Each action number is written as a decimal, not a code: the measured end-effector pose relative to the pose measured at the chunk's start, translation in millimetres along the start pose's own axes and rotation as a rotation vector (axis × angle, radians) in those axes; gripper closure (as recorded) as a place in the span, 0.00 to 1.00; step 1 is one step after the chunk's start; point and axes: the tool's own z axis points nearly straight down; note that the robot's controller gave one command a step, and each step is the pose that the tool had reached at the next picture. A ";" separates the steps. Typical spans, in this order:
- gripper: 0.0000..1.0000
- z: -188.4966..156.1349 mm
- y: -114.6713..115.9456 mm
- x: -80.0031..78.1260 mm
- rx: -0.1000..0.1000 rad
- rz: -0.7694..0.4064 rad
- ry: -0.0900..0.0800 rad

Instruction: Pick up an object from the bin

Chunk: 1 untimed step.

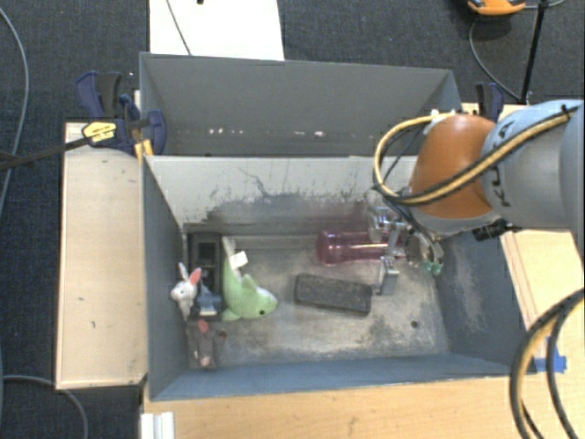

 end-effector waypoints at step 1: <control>1.00 -38.7 26.3 23.1 0.001 0.128 0.003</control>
Offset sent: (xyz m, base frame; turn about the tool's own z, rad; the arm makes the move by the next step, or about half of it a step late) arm 0.0000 0.0000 0.0000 0.0000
